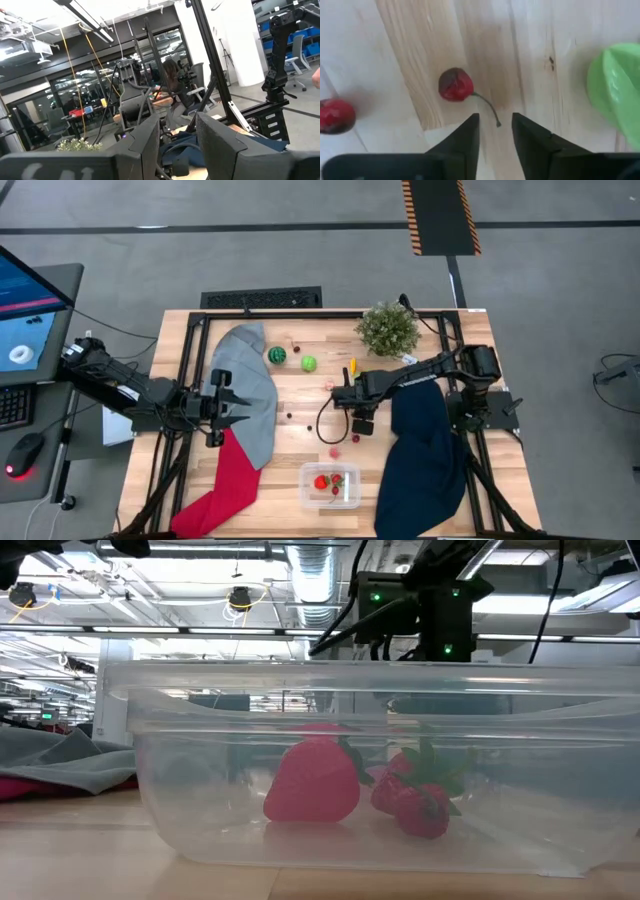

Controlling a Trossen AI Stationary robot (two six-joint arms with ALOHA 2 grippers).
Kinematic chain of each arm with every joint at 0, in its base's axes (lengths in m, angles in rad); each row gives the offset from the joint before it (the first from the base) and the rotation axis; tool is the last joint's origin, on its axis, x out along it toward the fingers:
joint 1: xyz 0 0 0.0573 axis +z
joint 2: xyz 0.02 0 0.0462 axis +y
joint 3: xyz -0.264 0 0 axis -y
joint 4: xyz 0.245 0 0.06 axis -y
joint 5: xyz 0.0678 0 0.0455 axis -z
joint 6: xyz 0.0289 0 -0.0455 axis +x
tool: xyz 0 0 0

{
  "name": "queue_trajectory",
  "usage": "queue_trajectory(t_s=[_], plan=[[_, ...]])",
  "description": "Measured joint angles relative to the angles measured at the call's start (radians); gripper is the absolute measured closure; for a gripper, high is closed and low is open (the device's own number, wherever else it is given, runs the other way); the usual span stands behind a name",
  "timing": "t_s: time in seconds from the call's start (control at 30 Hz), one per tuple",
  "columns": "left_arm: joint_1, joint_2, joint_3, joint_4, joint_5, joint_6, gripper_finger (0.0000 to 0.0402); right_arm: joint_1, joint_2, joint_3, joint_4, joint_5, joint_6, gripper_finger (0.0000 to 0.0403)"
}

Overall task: Pick and placing Produce into tupperware
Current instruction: Put the cherry into the transparent bin

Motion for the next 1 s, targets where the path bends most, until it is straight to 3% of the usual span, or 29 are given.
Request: queue_trajectory(t_s=[0.23,0.63,0.77,0.9,1.0], plan=[[0.0,0.0,0.0,-0.008,0.0,-0.007,0.028,-0.001,0.0,0.0,0.012,-0.006,-0.052,0.0233],[0.0,0.0,0.0,-0.007,0.0,-0.018,0.028,-0.014,0.03,0.0,0.038,-0.033,-0.096,0.0279],[0.0,0.0,0.0,-0.006,0.0,-0.018,0.028,-0.014,0.039,-0.001,0.027,-0.064,-0.096,0.0308],[0.0,0.0,0.0,-0.005,0.0,-0.018,0.028,-0.016,0.039,-0.001,0.03,-0.093,-0.095,0.0378],[0.0,0.0,0.0,-0.005,0.001,-0.018,0.028,-0.016,0.039,-0.001,0.031,-0.092,-0.071,0.0387]])
